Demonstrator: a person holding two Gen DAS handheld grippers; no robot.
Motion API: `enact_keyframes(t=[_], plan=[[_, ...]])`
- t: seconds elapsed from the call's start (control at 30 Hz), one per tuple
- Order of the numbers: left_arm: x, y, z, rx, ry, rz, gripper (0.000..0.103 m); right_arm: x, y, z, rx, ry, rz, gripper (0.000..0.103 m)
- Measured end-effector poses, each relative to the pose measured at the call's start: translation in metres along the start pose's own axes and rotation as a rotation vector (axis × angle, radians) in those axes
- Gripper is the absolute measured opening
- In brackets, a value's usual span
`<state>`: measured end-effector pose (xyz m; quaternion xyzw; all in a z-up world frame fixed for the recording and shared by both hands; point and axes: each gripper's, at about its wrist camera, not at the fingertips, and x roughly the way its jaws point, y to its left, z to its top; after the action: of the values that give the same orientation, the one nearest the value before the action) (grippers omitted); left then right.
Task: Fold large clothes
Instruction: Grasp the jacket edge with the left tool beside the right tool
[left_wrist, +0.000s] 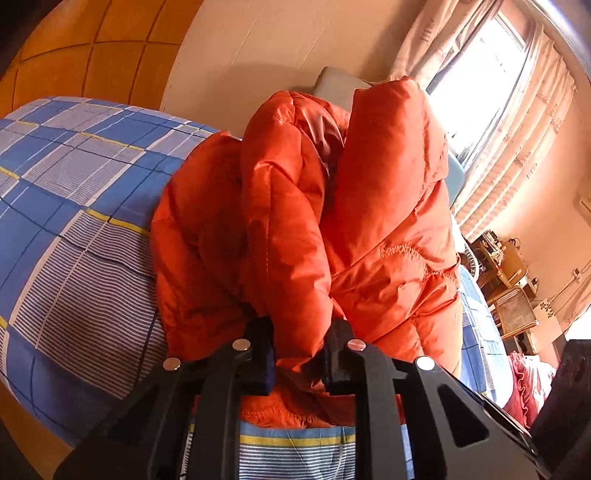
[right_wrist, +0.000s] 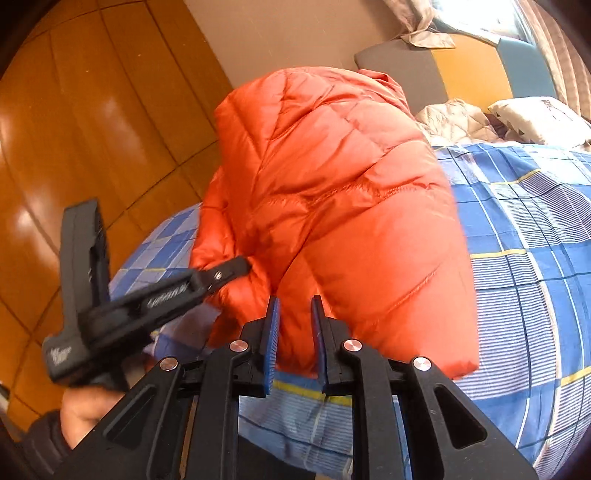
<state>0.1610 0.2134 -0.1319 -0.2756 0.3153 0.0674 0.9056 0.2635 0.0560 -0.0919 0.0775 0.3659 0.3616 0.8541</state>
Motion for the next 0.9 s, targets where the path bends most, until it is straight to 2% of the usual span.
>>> enact_keyframes(t=[0.23, 0.4, 0.6, 0.73, 0.8, 0.9], plan=[[-0.001, 0.009, 0.001, -0.018, 0.009, -0.028, 0.019, 0.034, 0.016, -0.008, -0.061, 0.083, -0.066, 0.017], [-0.005, 0.016, 0.001, -0.071, -0.002, -0.067, 0.05, 0.038, 0.016, -0.013, -0.067, 0.104, -0.084, 0.017], [-0.015, 0.009, 0.004, -0.031, -0.028, -0.077, 0.066, 0.042, 0.017, -0.016, -0.093, 0.117, -0.088, 0.017], [-0.003, 0.001, 0.005, 0.014, 0.017, -0.034, 0.064, 0.044, 0.022, -0.019, -0.114, 0.128, -0.095, 0.017], [0.004, 0.001, 0.004, 0.026, 0.042, -0.022, 0.047, 0.046, 0.022, -0.018, -0.116, 0.13, -0.095, 0.017], [0.007, 0.002, 0.003, 0.048, 0.042, 0.0, 0.032, 0.048, 0.025, -0.018, -0.113, 0.131, -0.099, 0.017]])
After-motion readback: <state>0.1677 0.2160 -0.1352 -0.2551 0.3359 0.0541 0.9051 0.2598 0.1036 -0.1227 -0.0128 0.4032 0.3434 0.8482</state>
